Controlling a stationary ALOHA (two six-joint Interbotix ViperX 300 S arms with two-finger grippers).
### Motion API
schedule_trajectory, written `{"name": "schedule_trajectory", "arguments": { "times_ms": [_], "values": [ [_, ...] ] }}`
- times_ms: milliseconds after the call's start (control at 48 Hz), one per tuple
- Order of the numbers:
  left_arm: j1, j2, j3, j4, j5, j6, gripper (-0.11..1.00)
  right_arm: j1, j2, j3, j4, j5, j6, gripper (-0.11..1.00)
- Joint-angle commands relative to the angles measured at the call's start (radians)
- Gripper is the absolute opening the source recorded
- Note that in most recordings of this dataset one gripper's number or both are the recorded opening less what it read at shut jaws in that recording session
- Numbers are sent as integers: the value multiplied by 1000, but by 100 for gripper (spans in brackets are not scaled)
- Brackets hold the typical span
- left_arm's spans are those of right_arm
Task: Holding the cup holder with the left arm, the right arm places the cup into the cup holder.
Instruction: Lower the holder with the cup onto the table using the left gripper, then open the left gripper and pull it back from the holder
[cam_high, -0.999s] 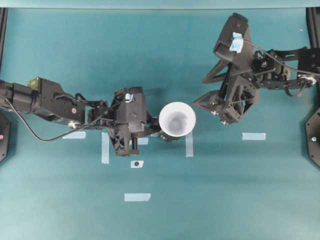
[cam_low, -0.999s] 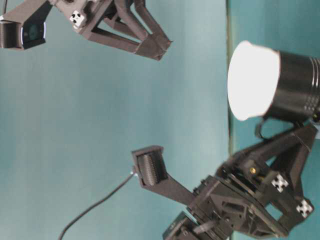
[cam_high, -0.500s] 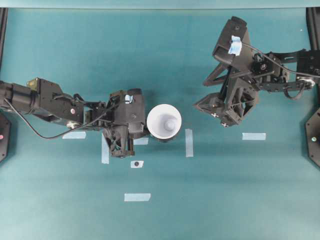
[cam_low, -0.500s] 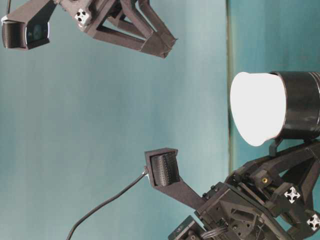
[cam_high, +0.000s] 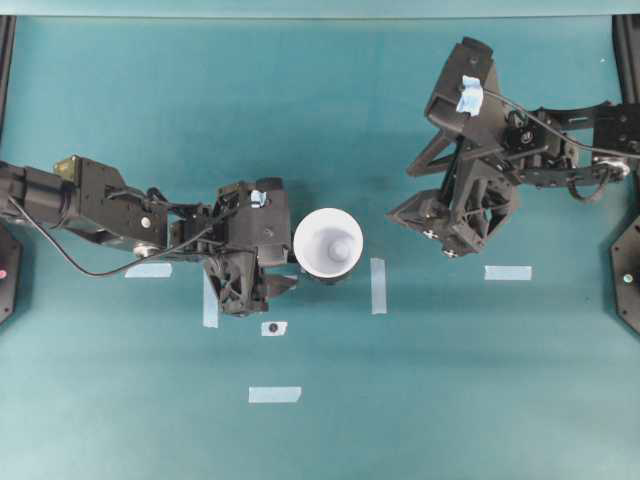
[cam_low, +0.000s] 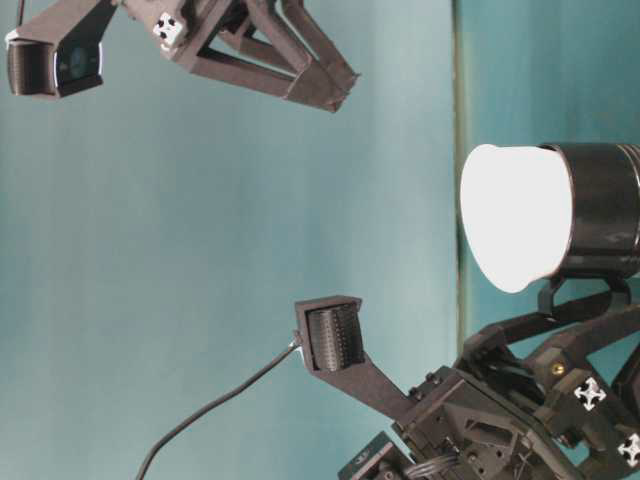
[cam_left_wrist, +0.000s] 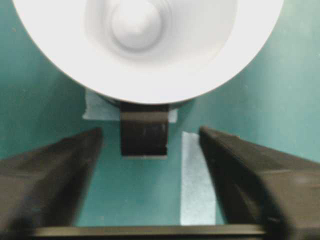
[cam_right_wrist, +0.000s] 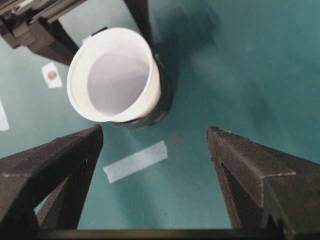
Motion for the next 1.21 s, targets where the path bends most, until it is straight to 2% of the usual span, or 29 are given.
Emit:
{"name": "schedule_trajectory", "arguments": {
  "times_ms": [0,104,521,1187],
  "values": [
    [-3,-46,-17,3,-3,5,94,6,-14,-8,2,-6,11,91],
    [-3,-63,-14,3,-2,8,91,6,-15,-5,2,-8,11,91],
    [-2,-118,-2,3,98,9,91,11,-15,12,2,-9,11,91],
    [-2,-218,46,3,100,8,90,11,-21,14,2,-6,9,91]
  ]
}}
